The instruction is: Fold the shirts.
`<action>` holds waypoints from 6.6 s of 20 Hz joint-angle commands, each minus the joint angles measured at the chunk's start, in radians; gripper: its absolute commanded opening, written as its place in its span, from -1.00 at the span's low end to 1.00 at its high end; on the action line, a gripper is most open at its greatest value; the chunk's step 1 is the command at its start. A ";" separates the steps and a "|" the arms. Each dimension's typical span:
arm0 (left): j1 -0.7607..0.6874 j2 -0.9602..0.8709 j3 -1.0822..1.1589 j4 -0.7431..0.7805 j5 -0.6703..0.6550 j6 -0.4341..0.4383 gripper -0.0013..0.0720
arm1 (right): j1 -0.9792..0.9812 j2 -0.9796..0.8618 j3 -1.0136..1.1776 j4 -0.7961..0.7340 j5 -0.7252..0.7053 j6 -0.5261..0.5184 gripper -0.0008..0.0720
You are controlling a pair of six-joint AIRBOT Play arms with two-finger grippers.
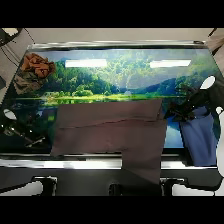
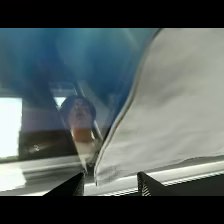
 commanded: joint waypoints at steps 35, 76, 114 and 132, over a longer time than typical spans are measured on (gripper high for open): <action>0.013 0.122 0.001 -0.118 0.131 0.094 -0.89 | -0.003 0.492 -0.737 0.211 -0.209 -0.194 -0.85; -0.178 -0.300 1.052 -0.207 0.017 -0.109 0.52 | -0.101 -0.272 -0.094 0.404 -0.327 -0.130 0.98; -0.945 -0.499 0.977 -0.399 0.413 -0.176 -0.89 | 0.017 0.510 -0.071 0.435 -0.086 0.119 -0.85; -0.468 0.138 0.972 -0.211 0.328 -0.154 -0.88 | 0.628 -0.194 0.031 0.827 -0.773 0.012 0.94</action>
